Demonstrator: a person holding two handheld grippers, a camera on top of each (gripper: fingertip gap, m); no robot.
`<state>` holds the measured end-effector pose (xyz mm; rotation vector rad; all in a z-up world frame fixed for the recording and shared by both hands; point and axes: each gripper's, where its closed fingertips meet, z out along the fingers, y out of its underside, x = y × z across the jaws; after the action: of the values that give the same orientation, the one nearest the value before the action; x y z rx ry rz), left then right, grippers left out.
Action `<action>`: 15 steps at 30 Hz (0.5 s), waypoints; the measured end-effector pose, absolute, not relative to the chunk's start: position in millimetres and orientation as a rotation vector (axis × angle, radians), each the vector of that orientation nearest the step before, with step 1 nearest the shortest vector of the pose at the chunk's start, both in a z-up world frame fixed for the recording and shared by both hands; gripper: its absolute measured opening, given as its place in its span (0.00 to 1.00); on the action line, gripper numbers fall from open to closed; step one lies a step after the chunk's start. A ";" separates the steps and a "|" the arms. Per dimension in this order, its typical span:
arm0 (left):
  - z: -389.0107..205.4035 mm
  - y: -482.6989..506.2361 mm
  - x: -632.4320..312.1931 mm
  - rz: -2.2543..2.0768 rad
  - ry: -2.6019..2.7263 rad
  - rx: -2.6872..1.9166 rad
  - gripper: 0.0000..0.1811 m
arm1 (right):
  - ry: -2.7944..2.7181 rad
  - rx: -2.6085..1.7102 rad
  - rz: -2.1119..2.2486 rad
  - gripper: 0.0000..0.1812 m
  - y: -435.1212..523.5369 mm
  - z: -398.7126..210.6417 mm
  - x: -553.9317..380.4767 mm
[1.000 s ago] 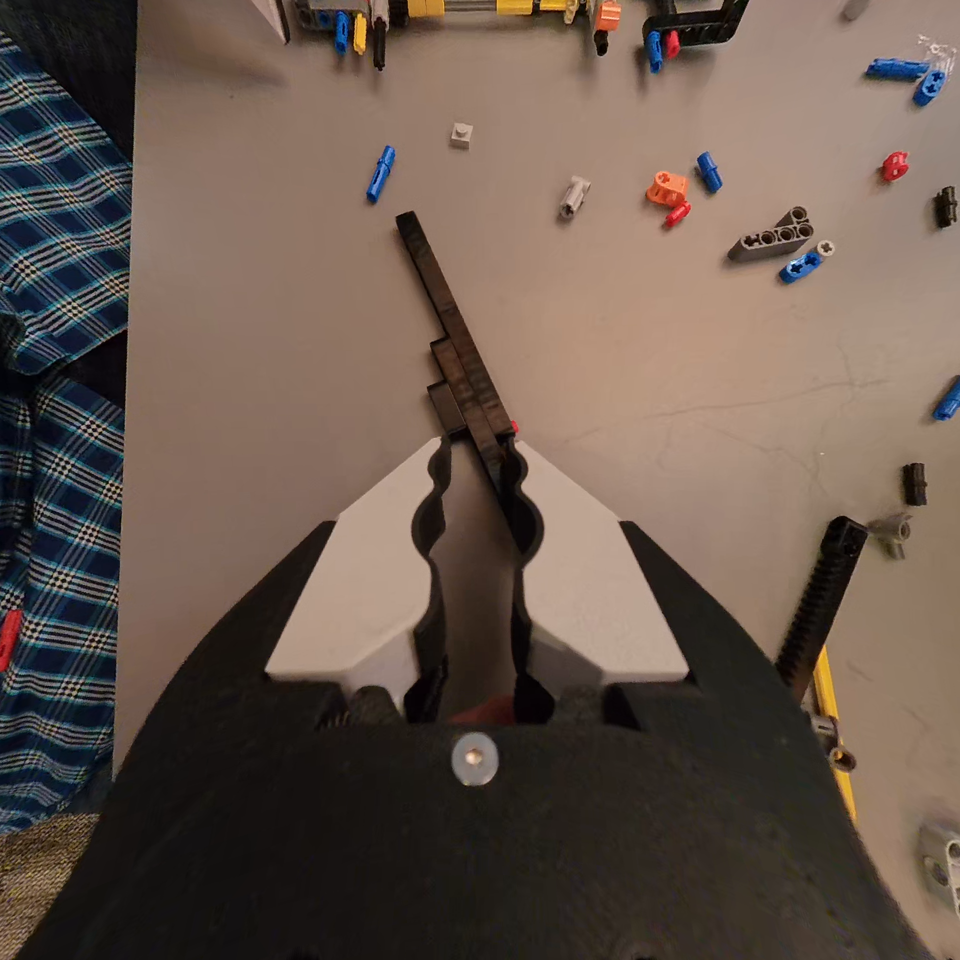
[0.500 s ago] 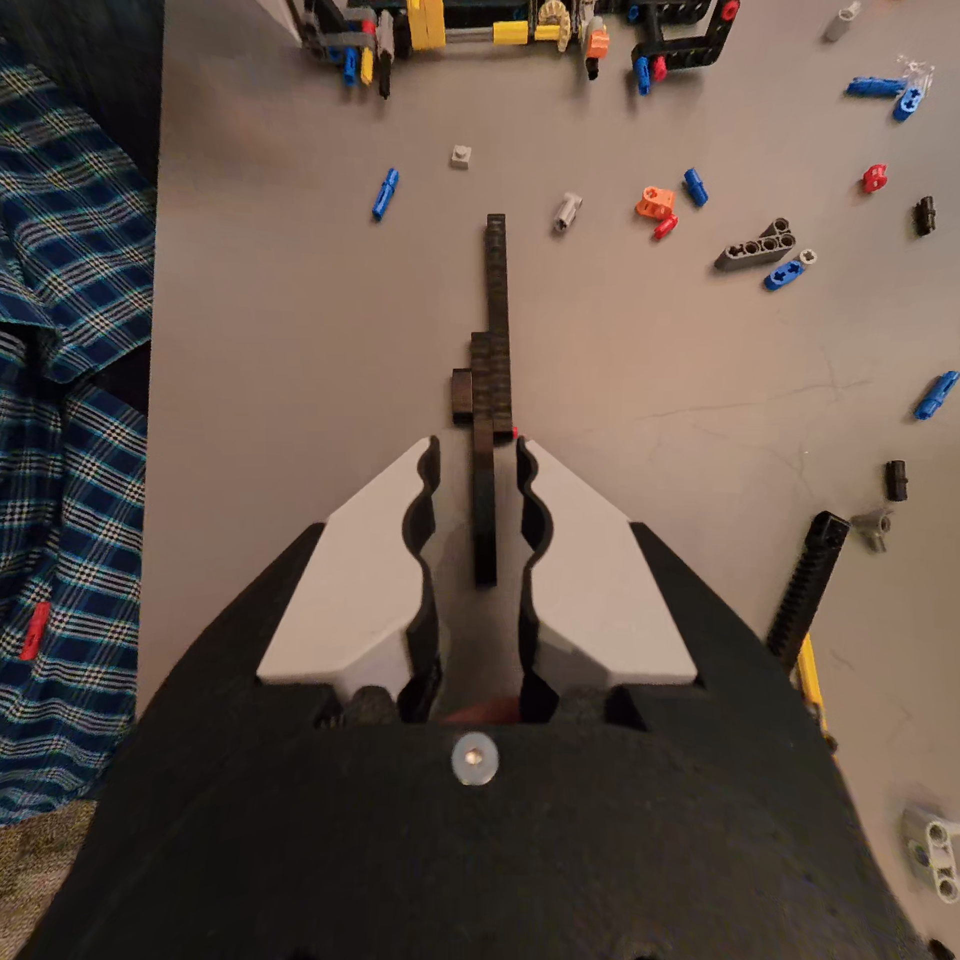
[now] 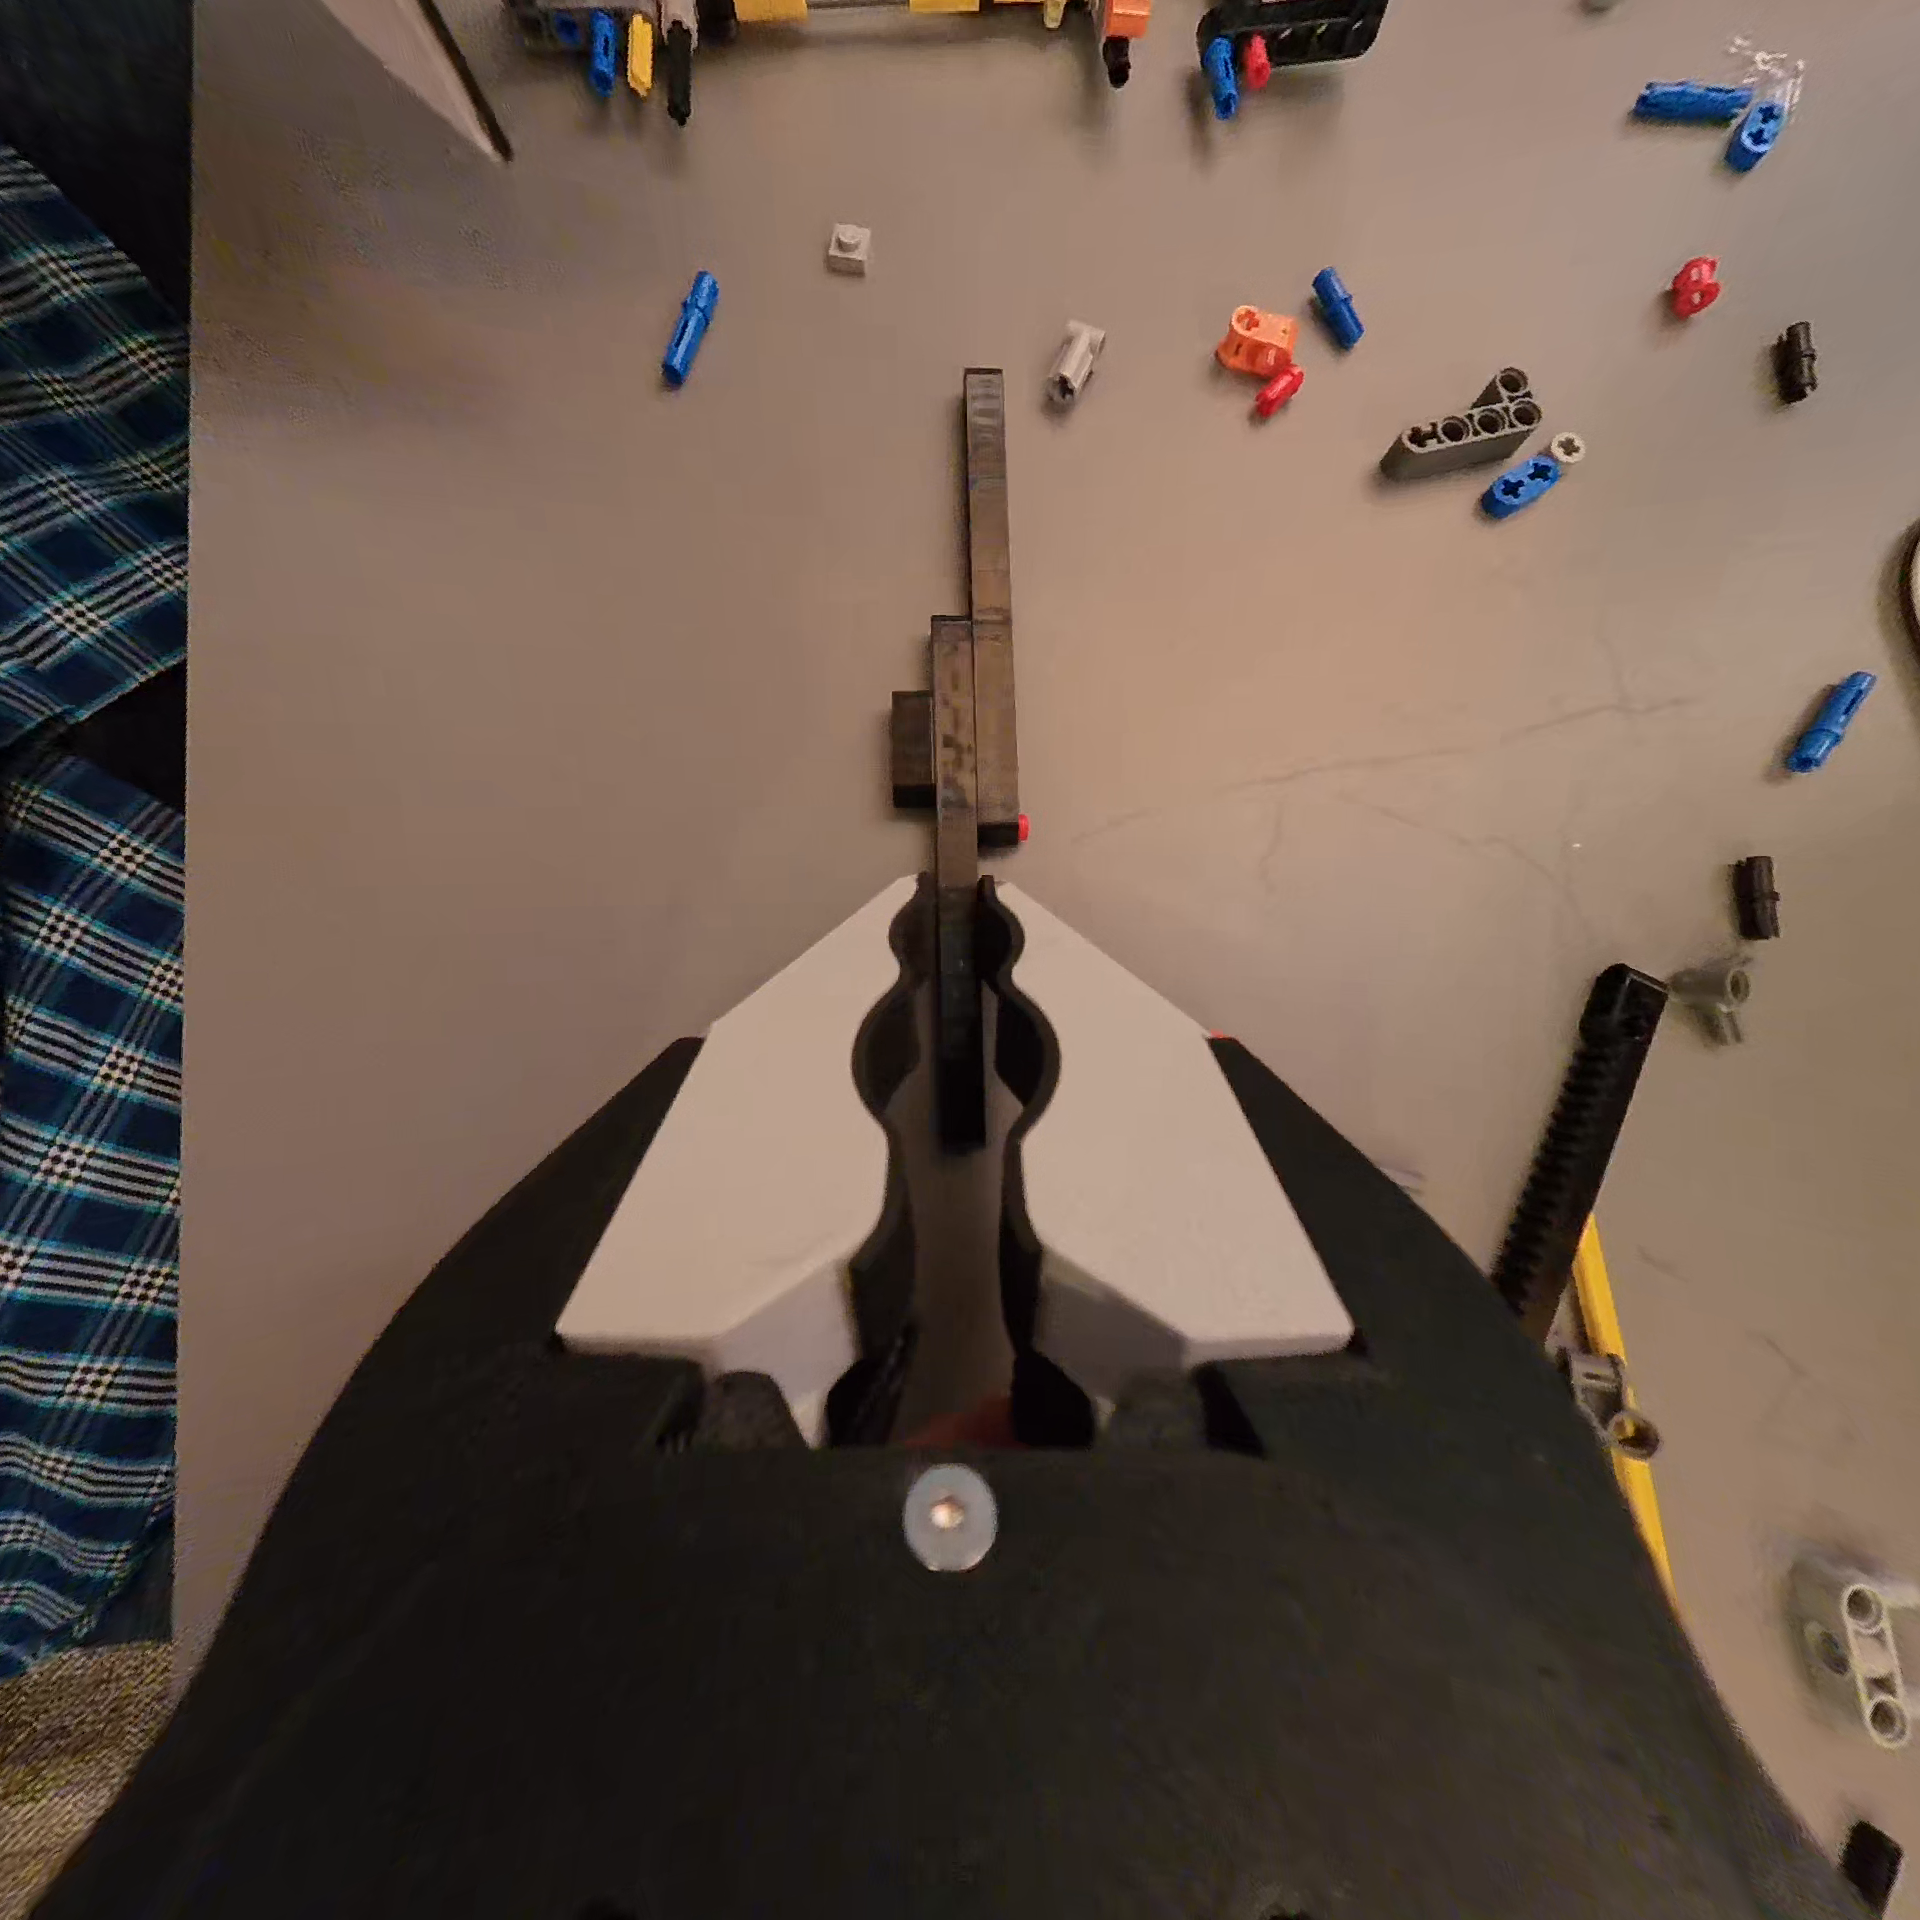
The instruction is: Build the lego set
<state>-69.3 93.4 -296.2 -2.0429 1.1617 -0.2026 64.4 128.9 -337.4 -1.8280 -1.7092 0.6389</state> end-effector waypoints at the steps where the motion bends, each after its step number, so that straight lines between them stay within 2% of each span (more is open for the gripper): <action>1: -297.4 93.8 -63.2 -0.199 1.188 -2.034 0.37 | -1.717 -1.820 0.635 0.03 128.7 -337.4 65.1; 8: -307.2 96.1 -33.8 -0.165 1.262 -2.013 0.34 | -1.822 -1.698 0.693 0.03 117.1 -325.0 68.4; 15: -318.1 102.0 -13.7 -0.092 1.329 -1.969 0.23 | -1.979 -1.518 0.745 0.03 106.2 -300.5 70.6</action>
<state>-13.7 102.0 -318.1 -1.9691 1.3285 -0.0925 70.6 106.2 -300.5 -1.5176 -1.9788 0.7447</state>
